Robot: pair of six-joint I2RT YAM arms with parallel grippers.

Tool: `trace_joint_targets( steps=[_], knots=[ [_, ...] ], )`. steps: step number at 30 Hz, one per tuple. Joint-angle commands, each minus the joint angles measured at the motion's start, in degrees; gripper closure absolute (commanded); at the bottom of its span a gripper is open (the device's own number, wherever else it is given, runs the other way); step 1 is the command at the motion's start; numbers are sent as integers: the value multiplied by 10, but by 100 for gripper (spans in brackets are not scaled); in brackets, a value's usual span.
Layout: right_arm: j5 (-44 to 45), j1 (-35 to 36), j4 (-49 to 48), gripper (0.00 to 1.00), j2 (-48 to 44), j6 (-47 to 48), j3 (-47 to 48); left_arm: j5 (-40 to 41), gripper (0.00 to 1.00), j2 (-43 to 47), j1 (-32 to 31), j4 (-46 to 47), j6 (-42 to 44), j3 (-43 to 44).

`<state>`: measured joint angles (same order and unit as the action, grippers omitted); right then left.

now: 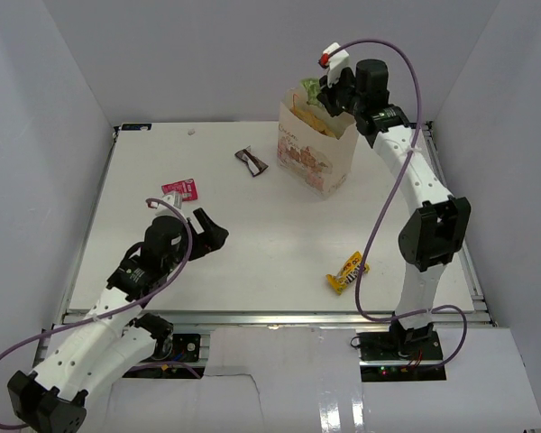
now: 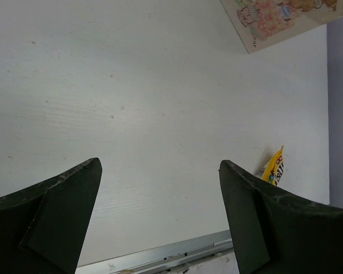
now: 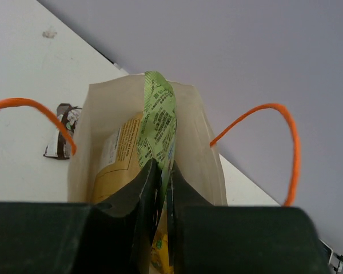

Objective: Place the snacks into the paper bag

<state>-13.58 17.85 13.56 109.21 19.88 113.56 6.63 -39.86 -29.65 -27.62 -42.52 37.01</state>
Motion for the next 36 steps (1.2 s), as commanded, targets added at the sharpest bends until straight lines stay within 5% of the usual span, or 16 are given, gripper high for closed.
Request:
trace_joint_targets(
  steps=[1,9,16,20,28,36],
  knots=[
    [11,1,-35,88,25,3,60,29,5,-20,0,-24,-12,14],
    [8,-3,-40,42,18,11,58,75,7,-111,32,-33,-59,65],
    [-183,-69,43,37,-109,-21,-5,-86,14,-331,226,-25,-107,176],
    [-312,-102,122,31,-195,44,-110,-43,11,-457,265,-84,-153,268],
    [-340,-114,172,28,-351,128,-385,-64,10,-639,327,-116,-215,412],
    [-372,-120,185,29,-355,114,-410,-38,21,-741,339,-161,-296,485]
  ],
)
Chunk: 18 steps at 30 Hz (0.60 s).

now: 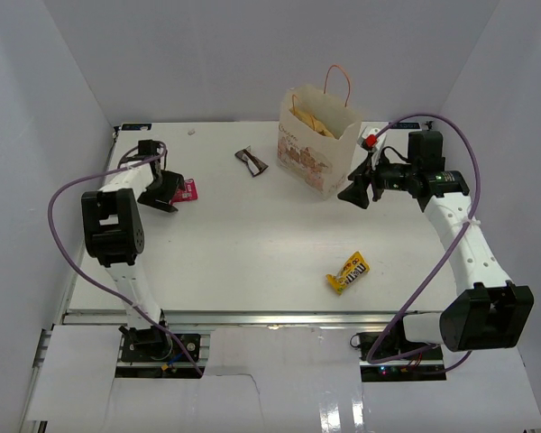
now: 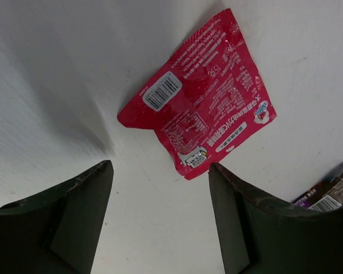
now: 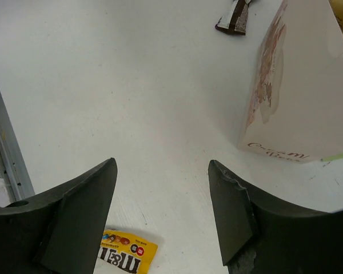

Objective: Place the snacks into the paper bag

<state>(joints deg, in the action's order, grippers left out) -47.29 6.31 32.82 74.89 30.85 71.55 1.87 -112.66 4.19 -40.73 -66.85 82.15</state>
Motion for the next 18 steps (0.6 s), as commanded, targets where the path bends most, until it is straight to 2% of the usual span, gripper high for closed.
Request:
trace_joint_targets(
  steps=[1,4,6,8,14,17,18],
  knots=[
    [-39,-3,-7,29,-10,2,11,8,23,-24,0,-38,-55,51],
    [-61,-3,-1,30,-7,2,14,9,24,-59,1,-64,-56,81],
    [-68,-3,4,30,-7,3,10,8,30,-73,2,-66,-56,88],
    [-79,-3,13,31,-8,12,6,5,43,-81,6,-66,-53,96],
    [-118,-3,53,33,-9,47,-4,-2,66,-102,11,-66,-21,121],
    [-130,-2,70,34,-7,61,-11,-3,74,-105,11,-61,14,123],
    [-131,-2,77,34,-6,64,-12,-4,81,-104,11,-55,27,124]
  ],
)
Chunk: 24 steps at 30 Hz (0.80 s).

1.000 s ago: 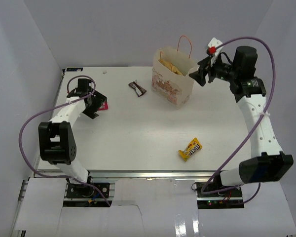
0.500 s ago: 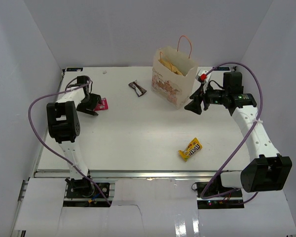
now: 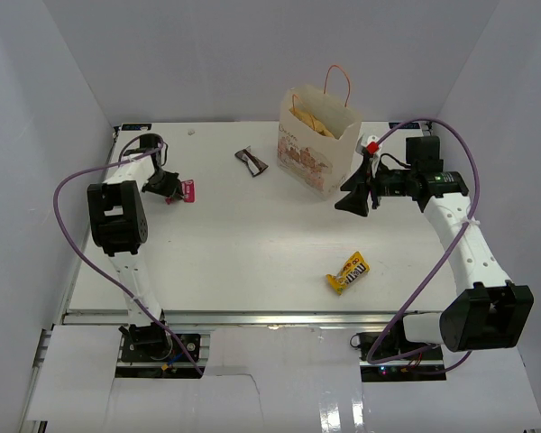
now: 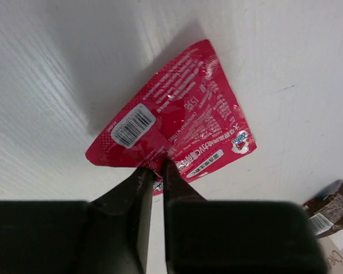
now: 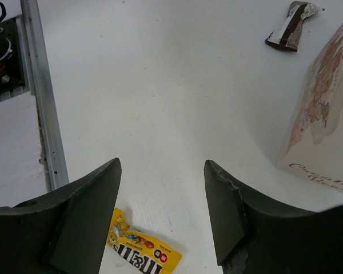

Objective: Place the snacks into the paper bag

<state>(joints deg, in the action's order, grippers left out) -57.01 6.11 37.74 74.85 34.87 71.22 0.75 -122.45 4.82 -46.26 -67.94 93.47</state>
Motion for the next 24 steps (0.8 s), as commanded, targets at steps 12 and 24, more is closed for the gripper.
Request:
trace_joint_targets(
  steps=[12,24],
  knots=[
    [89,54,-14,48,21,-83,-35,-183,100,203,-13,207,365,-183],
    [138,214,-185,30,122,-466,-31,-439,100,472,-168,507,351,-546]
  ],
)
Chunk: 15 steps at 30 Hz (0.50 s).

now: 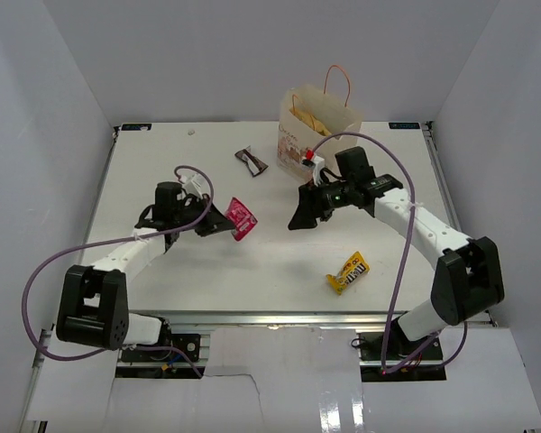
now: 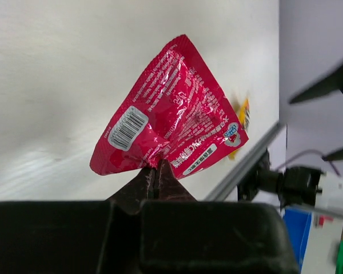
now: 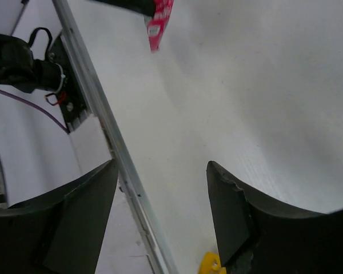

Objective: Place the snacks into the paper bag

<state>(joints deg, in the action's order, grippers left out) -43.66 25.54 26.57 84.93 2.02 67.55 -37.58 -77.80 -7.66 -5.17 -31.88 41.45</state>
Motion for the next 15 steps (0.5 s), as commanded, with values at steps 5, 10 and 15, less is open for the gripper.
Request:
trace_joint_targets(
  steps=[5,10,15],
  knots=[
    [-3,64,-90,26,64,-169,31,7,100,64,-144,132,-69,-66],
    [12,97,-102,27,69,-174,0,44,100,78,-200,133,-89,-66],
    [27,110,-114,44,69,-182,-17,51,100,88,-223,133,-100,-63]
  ],
)
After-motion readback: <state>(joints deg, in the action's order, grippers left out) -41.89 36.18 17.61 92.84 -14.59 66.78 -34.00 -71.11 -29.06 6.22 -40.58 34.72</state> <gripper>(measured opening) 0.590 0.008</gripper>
